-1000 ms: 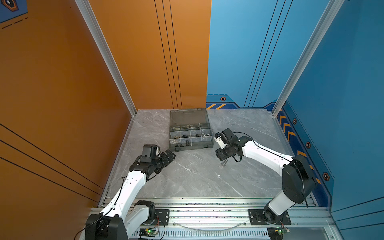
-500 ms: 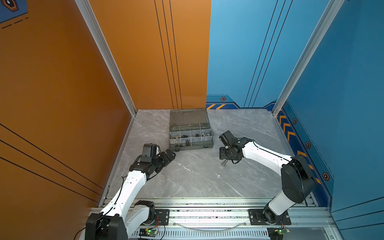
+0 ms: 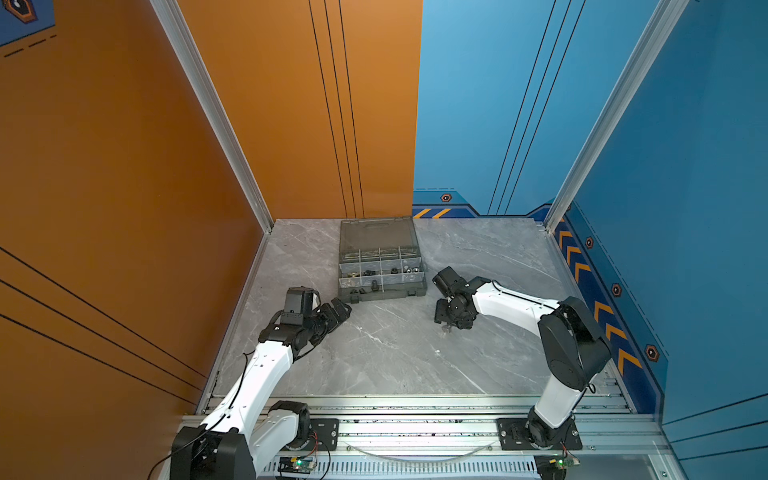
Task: Sort the screws and nuts into containers
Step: 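Lower the right gripper around the silver bolt head and close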
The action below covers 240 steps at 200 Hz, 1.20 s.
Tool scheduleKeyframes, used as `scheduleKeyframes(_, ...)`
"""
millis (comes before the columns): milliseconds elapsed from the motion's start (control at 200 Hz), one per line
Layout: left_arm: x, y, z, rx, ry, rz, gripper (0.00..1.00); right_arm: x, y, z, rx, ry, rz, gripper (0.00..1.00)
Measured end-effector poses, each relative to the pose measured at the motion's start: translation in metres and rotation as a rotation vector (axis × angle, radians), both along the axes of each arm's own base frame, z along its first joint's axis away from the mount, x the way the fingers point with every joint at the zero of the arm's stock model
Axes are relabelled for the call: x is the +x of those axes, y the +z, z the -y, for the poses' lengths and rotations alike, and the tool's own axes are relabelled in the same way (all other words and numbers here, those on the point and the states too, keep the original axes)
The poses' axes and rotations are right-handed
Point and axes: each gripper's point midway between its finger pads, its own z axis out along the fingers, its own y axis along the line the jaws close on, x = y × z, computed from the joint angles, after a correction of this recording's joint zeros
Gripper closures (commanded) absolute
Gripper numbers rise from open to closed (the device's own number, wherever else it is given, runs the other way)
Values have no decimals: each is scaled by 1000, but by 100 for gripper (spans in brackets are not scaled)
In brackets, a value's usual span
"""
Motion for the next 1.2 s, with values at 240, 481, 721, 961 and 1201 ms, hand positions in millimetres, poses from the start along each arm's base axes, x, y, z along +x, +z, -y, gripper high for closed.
scheduleKeyframes(240,1,1,0,0,0,3,2,-4,-5,-3,-7,11,-13,39)
scheduleKeyframes(481,1,-2,0,0,0,-3,2,-14,-17,-8,-30,41,-57,41)
scheduleKeyframes(721,1,-2,0,0,0,-3,2,-16,-18,-13,-31,77,-66,52)
scheduleKeyframes(961,2,-1,0,0,0,0,2,-17,-18,-17,-38,109,-66,66)
scheduleKeyframes(1201,2,-1,0,0,0,-1,2,-17,-18,-17,-44,132,-66,90)
